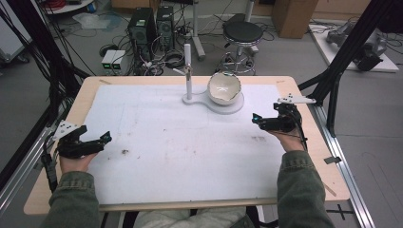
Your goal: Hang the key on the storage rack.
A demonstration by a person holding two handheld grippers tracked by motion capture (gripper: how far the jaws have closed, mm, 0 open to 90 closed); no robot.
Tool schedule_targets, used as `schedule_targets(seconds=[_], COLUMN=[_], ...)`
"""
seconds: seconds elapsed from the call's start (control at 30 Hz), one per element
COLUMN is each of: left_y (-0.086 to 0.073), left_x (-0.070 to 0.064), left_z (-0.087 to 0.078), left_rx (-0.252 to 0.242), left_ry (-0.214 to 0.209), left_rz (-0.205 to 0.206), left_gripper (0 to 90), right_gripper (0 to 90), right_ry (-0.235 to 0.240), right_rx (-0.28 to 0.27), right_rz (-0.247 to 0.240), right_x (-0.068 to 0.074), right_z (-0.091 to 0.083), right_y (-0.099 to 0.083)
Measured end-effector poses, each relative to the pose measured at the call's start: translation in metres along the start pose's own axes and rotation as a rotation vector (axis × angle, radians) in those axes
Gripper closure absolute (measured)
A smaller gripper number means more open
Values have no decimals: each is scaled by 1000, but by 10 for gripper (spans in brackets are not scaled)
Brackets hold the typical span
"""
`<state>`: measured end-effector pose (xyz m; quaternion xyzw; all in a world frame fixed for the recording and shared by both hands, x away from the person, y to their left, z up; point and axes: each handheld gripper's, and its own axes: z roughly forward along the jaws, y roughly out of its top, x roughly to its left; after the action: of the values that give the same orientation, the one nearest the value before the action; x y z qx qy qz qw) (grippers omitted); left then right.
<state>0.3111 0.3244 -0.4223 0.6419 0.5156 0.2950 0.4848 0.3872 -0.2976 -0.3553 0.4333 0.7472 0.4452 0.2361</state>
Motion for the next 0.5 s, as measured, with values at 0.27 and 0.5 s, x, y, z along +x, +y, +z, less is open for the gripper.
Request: schedule_targets(seconds=[0.27,0.5], left_y=[0,0], left_x=[0,0], left_z=[0,1], left_rx=[-1,2], left_ry=[-1,-1], left_rz=[-2,-4], left_gripper=[17,18], right_gripper=[5,5], right_ry=[2,-20], right_rx=[-31,-46], right_rz=[11,44], right_x=[-2,-9], right_z=[-8,-14], right_y=[-4,-21])
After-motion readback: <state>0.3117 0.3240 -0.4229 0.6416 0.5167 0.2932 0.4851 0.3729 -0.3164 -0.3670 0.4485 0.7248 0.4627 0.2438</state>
